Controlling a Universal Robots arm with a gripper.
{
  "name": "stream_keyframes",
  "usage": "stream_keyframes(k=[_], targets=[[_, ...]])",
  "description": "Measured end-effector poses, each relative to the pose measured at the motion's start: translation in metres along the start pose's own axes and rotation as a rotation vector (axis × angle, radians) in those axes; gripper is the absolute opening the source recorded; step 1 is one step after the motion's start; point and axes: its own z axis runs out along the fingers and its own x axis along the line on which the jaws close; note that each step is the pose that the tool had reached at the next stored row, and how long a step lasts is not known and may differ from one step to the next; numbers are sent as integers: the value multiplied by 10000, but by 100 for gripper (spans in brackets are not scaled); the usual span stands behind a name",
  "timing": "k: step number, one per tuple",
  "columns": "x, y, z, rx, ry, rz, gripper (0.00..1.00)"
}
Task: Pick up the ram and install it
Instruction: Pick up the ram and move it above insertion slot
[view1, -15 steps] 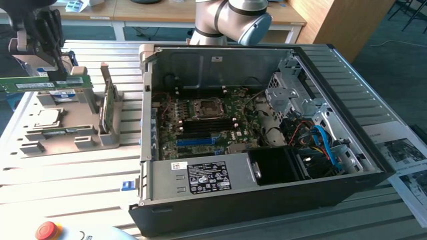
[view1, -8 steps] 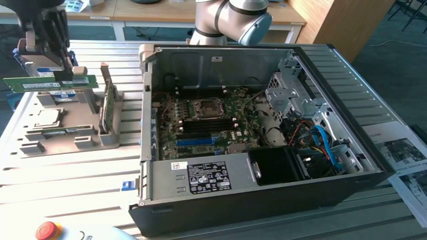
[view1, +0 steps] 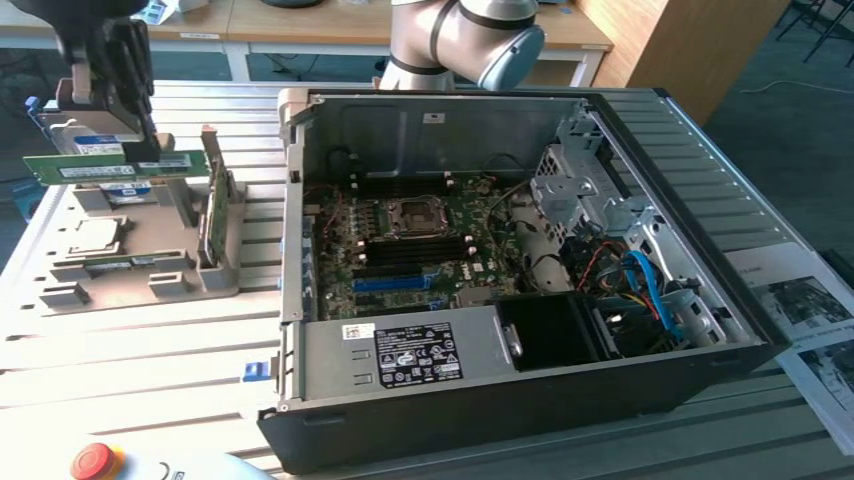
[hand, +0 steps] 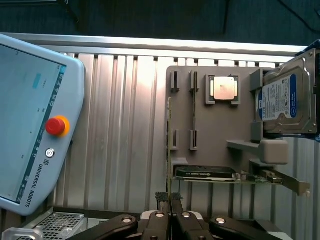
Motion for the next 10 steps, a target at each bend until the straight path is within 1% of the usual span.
stream_keyframes(k=[10], targets=[[16, -147, -6, 0, 0, 1, 12]])
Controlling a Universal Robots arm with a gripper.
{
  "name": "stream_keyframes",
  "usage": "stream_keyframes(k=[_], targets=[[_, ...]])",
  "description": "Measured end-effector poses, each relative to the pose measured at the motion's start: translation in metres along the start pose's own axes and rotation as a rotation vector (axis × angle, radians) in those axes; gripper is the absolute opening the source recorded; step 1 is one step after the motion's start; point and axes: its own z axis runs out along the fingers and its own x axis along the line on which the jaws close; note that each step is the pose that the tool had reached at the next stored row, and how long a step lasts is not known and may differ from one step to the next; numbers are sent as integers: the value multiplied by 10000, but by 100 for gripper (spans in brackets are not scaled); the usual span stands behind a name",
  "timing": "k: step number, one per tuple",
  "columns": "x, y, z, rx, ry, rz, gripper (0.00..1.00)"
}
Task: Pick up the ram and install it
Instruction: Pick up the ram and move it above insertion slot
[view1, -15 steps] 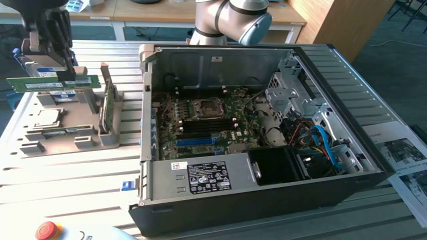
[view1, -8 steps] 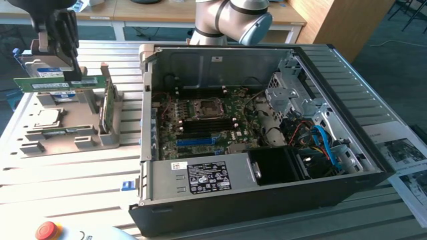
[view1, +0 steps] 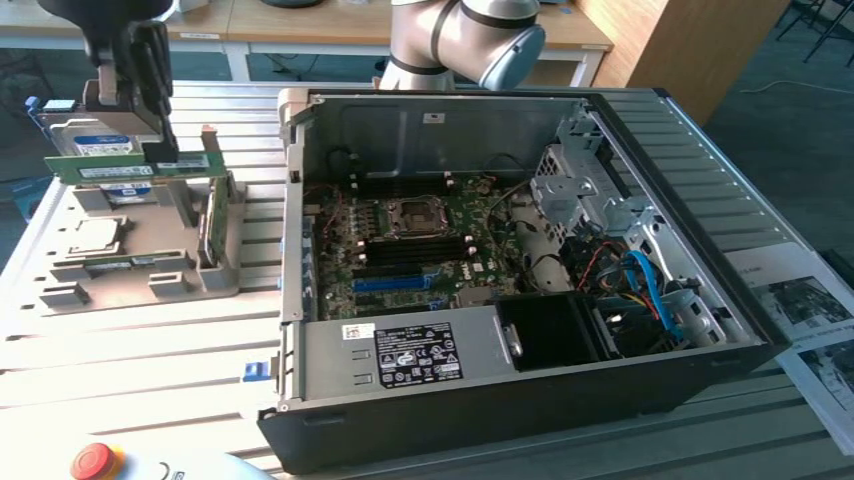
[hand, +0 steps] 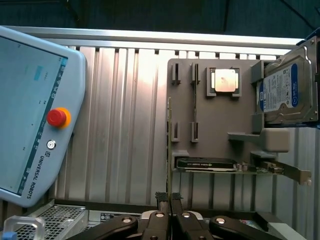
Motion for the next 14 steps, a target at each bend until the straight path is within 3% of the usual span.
stream_keyframes(k=[14], targets=[[27, -232, -10, 1, -1, 0, 12]])
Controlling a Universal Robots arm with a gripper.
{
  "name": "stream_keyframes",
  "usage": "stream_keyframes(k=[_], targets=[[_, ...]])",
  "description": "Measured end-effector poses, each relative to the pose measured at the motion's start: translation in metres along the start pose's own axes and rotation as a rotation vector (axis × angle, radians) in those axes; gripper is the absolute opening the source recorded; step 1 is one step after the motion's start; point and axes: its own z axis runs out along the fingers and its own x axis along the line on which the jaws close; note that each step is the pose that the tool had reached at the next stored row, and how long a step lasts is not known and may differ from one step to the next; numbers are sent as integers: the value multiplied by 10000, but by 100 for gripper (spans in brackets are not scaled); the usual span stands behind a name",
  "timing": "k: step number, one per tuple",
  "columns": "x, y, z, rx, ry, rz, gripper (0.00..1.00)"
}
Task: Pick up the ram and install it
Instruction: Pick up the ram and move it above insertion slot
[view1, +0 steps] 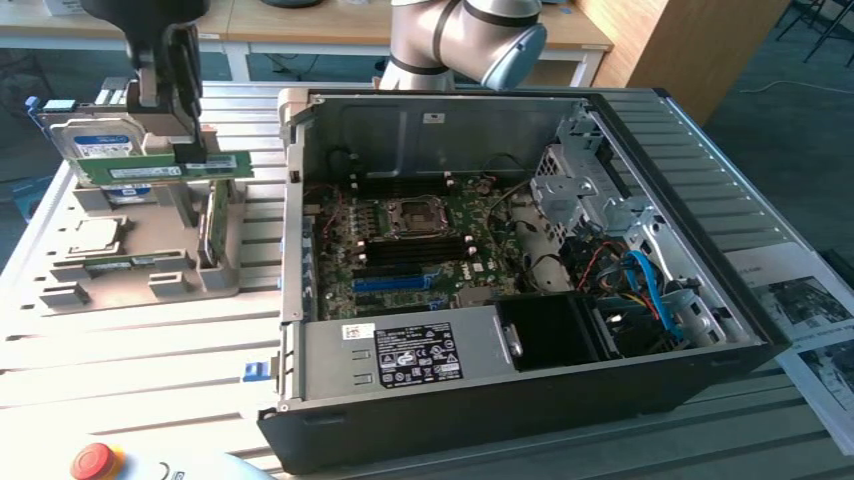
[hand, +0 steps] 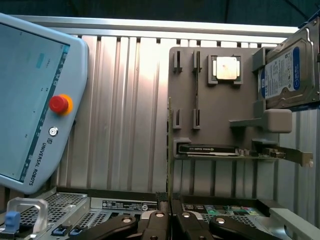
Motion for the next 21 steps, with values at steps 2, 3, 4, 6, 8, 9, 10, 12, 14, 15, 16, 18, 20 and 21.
stream_keyframes(k=[2, 3, 4, 6, 8, 9, 10, 12, 14, 15, 16, 18, 20, 21], targets=[[4, -34, -2, -1, 0, -1, 12], [6, -51, -3, -1, 1, -1, 12], [8, -67, -3, -1, 0, -1, 12], [12, -101, -5, -1, 0, -1, 12], [16, -134, -6, -1, 0, -1, 12], [18, -149, -7, -1, 0, 0, 12], [20, -165, -7, -1, 1, 0, 12], [24, -196, -9, -1, 0, 0, 12], [29, -228, -10, -1, 1, -1, 12], [32, -245, -11, -1, 0, -1, 12], [34, -261, -11, -1, 0, 0, 12], [39, -293, -13, -1, 0, -1, 12], [43, -325, -14, -1, 0, 0, 12], [46, -343, -15, -1, 0, 0, 12]])
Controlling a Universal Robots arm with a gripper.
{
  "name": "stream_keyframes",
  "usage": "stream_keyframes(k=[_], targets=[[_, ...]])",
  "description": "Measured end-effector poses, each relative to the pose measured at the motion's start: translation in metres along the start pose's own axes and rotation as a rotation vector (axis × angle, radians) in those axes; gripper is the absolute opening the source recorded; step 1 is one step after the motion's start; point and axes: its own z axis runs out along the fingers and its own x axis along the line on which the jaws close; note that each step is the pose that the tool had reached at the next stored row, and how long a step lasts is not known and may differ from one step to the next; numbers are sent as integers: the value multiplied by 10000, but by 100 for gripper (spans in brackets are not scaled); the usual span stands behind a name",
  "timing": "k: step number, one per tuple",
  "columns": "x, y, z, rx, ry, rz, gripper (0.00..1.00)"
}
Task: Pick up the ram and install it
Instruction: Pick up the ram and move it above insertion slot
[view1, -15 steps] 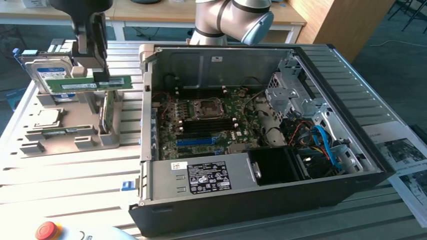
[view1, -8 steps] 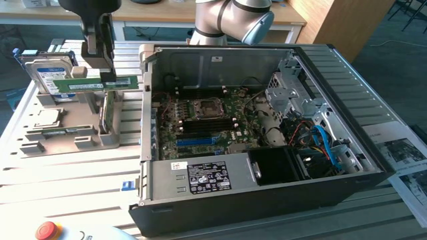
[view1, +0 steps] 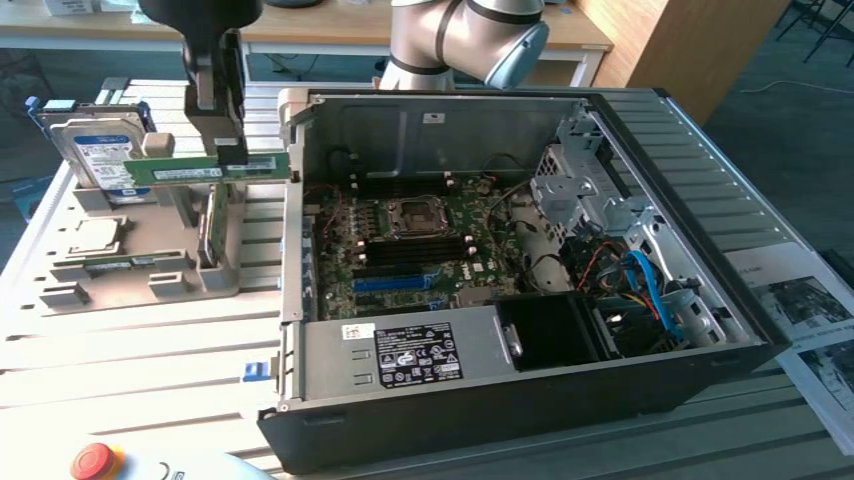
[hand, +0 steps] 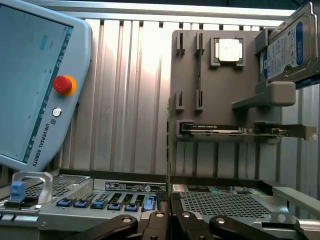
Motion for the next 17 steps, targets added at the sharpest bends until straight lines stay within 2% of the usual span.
stream_keyframes(k=[17], targets=[[44, -294, -12, 1, 0, -1, 12]])
